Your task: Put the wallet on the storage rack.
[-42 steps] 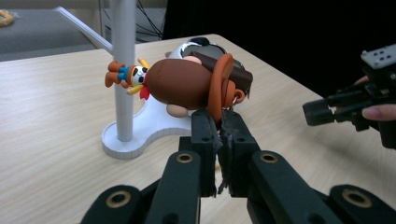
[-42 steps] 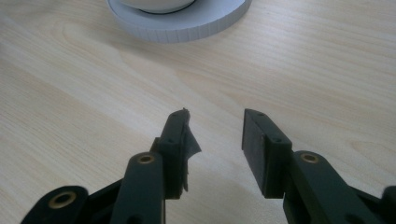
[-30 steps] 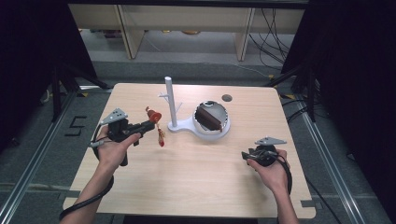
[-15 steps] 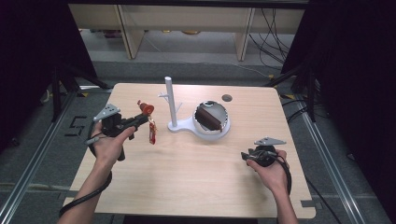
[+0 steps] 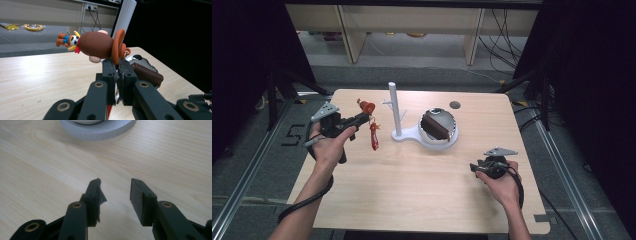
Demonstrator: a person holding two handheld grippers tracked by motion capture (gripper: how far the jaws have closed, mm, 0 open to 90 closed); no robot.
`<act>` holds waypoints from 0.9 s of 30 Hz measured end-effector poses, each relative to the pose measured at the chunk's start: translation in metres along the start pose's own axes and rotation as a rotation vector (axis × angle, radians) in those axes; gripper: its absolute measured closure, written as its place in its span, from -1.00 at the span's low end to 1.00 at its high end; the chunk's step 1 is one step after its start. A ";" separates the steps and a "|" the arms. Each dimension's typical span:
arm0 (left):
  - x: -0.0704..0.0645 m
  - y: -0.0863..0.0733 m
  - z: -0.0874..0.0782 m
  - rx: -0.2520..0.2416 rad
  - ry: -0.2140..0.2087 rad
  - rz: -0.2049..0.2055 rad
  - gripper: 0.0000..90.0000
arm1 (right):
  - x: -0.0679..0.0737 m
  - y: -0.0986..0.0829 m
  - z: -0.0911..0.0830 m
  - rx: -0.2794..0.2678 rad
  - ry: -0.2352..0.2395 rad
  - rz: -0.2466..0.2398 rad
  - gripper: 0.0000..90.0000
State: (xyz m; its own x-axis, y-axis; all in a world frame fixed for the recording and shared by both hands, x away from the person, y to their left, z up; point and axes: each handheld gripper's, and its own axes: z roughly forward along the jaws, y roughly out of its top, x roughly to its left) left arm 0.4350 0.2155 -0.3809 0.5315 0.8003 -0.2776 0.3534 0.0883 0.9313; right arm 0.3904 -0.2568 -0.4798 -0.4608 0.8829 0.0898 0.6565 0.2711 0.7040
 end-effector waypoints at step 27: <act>-0.004 0.025 0.022 -0.051 0.017 0.025 0.87 | 0.000 -0.002 0.003 -0.025 0.002 -0.011 0.36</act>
State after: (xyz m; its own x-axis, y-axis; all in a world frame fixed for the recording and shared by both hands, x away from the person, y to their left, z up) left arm 0.4588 0.2009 -0.3618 0.5264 0.8125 -0.2504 0.3002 0.0980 0.9488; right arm 0.3909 -0.2561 -0.4835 -0.4692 0.8792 0.0831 0.6359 0.2710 0.7226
